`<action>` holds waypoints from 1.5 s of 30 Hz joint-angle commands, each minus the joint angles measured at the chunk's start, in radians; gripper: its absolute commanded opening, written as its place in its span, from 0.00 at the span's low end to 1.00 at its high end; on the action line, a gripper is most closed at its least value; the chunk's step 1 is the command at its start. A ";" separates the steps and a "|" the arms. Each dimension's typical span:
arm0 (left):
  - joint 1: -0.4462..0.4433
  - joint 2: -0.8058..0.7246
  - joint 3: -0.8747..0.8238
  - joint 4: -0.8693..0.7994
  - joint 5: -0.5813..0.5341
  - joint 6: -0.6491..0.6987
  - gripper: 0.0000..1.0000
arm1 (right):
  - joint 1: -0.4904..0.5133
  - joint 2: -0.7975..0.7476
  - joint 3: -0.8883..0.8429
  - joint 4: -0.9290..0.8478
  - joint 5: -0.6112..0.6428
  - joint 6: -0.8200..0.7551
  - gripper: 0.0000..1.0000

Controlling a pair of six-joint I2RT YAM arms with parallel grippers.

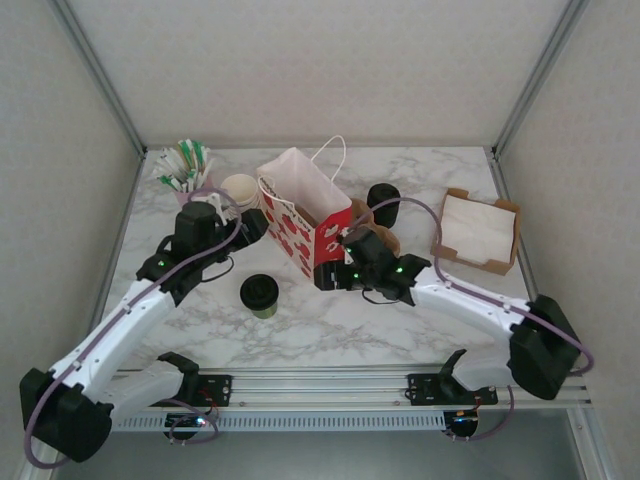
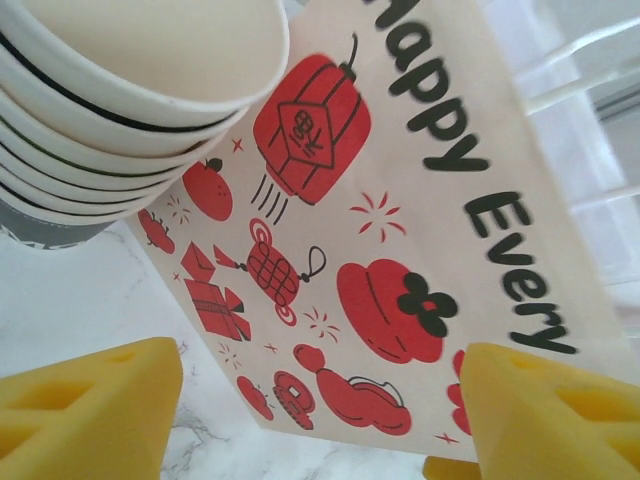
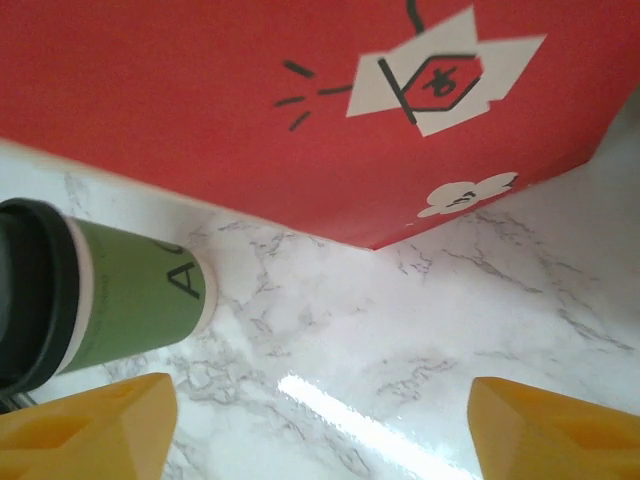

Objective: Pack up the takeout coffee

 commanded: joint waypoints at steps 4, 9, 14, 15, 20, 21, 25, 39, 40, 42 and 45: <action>-0.006 -0.151 0.001 -0.103 -0.107 -0.031 0.92 | 0.010 -0.133 0.012 -0.208 0.060 -0.014 0.95; -0.005 -0.249 -0.016 -0.182 -0.145 -0.066 1.00 | 0.017 -0.222 0.026 -0.277 0.074 0.020 0.99; -0.004 -0.326 -0.065 -0.244 -0.158 -0.112 1.00 | 0.061 -0.246 0.059 -0.336 0.108 0.068 0.99; -0.004 -0.334 -0.070 -0.263 -0.165 -0.118 1.00 | 0.083 -0.238 0.075 -0.352 0.127 0.077 0.99; -0.003 -0.388 -0.107 -0.303 -0.198 -0.151 1.00 | 0.205 -0.146 0.190 -0.445 0.250 0.111 0.99; -0.003 -0.396 -0.116 -0.300 -0.194 -0.156 1.00 | 0.235 -0.116 0.222 -0.465 0.282 0.116 0.99; 0.006 -0.421 -0.137 -0.301 -0.202 -0.169 1.00 | 0.323 0.023 0.364 -0.540 0.360 0.115 0.99; 0.254 -0.382 -0.182 -0.272 -0.001 -0.066 0.99 | 0.466 0.443 0.838 -0.697 0.316 -0.055 0.98; 0.295 -0.379 -0.191 -0.260 0.047 -0.062 1.00 | 0.466 0.464 0.866 -0.708 0.306 -0.060 0.97; 0.378 -0.370 -0.213 -0.233 0.146 -0.057 1.00 | 0.466 0.505 0.918 -0.725 0.282 -0.073 0.96; 0.507 -0.362 -0.257 -0.198 0.290 -0.054 0.99 | 0.460 0.591 1.029 -0.785 0.260 -0.074 0.92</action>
